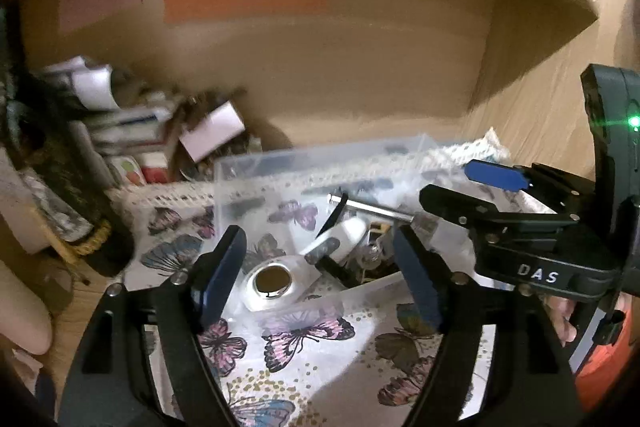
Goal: Organize rigid objects
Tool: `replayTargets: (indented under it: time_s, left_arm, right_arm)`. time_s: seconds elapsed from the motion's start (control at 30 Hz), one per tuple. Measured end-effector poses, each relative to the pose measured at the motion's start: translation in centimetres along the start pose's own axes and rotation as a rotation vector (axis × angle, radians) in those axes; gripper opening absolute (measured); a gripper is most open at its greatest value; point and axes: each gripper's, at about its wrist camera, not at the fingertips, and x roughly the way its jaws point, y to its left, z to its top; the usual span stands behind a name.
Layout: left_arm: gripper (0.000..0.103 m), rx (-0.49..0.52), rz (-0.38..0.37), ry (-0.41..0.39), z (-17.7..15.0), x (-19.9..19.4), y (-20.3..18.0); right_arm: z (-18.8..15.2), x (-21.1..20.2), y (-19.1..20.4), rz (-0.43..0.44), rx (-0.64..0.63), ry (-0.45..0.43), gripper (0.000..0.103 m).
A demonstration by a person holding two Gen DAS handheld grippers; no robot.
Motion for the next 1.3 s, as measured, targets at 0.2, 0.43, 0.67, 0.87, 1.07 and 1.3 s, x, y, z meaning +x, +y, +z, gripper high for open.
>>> replayTargets:
  time_s: [0.2,0.43,0.67,0.87,1.07,1.3]
  left_arm:
    - [0.087,0.021,0.006,-0.144,-0.2,-5.8,-1.0]
    - [0.100,0.027,0.017,-0.287,-1.3,-11.7,-2.1]
    - [0.103,0.014,0.023,-0.368,-2.4,-15.4,-2.7]
    - [0.103,0.006,0.029,-0.398,-3.0,-16.8,-3.0]
    - [0.103,-0.008,0.030,-0.402,-3.1,-17.1,-2.8]
    - [0.103,-0.007,0.028,-0.398,-3.0,-17.0,-2.8]
  right_arm:
    - [-0.3,-5.7,0.7,0.009,-0.001,-0.122,0.079]
    - [-1.6,-11.4,1.4,-0.020,-0.012,-0.237,0.101]
    - [-2.8,-14.9,2.2,-0.025,-0.019,-0.319,0.103]
    - [-3.4,-16.5,2.9,-0.022,-0.025,-0.350,0.103]
    - [-3.5,-16.9,3.2,-0.018,-0.027,-0.360,0.103]
    - [-3.5,-16.9,3.2,-0.015,-0.014,-0.358,0.103]
